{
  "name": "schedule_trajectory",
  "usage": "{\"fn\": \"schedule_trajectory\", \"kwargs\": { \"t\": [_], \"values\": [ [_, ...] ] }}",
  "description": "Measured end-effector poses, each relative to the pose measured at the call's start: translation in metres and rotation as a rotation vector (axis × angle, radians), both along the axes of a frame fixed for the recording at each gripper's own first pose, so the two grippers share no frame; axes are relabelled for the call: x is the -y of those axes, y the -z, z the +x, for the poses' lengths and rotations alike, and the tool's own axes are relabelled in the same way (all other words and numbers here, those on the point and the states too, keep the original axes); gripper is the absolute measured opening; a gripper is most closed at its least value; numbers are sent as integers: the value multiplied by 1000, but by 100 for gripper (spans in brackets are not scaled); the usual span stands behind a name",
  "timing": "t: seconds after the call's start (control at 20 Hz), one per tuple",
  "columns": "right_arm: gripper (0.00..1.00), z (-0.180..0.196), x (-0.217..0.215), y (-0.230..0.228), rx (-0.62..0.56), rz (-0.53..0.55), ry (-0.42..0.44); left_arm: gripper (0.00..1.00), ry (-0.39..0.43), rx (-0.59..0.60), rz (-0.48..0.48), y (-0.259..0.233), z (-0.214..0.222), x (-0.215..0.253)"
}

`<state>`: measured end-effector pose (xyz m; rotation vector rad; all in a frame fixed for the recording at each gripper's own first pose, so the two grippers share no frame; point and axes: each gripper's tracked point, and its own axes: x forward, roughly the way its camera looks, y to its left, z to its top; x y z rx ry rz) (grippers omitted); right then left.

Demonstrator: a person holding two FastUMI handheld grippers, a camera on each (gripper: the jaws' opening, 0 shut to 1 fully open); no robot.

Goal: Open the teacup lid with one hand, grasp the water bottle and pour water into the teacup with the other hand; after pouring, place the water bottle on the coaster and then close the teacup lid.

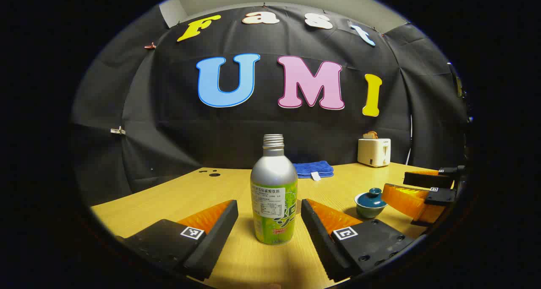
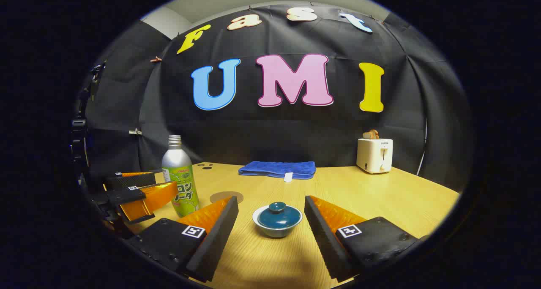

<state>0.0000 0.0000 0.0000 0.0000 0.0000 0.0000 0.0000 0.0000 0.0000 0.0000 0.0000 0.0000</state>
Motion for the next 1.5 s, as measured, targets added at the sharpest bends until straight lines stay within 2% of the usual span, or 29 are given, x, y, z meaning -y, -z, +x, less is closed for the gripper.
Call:
{"fn": "schedule_trajectory", "kwargs": {
  "t": [0.35,0.6,1.1,1.45,1.5],
  "values": [
    [97,8,0,2,3,0,2,95,28,4,1,1,4,2],
    [97,20,-4,2,0,1,-38,95,50,4,0,0,11,0],
    [97,26,-1,3,1,-1,-17,95,61,5,0,0,12,1],
    [98,52,3,8,-36,-31,-7,95,50,5,0,1,12,-1],
    [95,54,4,10,-46,-45,-1,95,50,5,0,1,12,-1]
  ]
}}
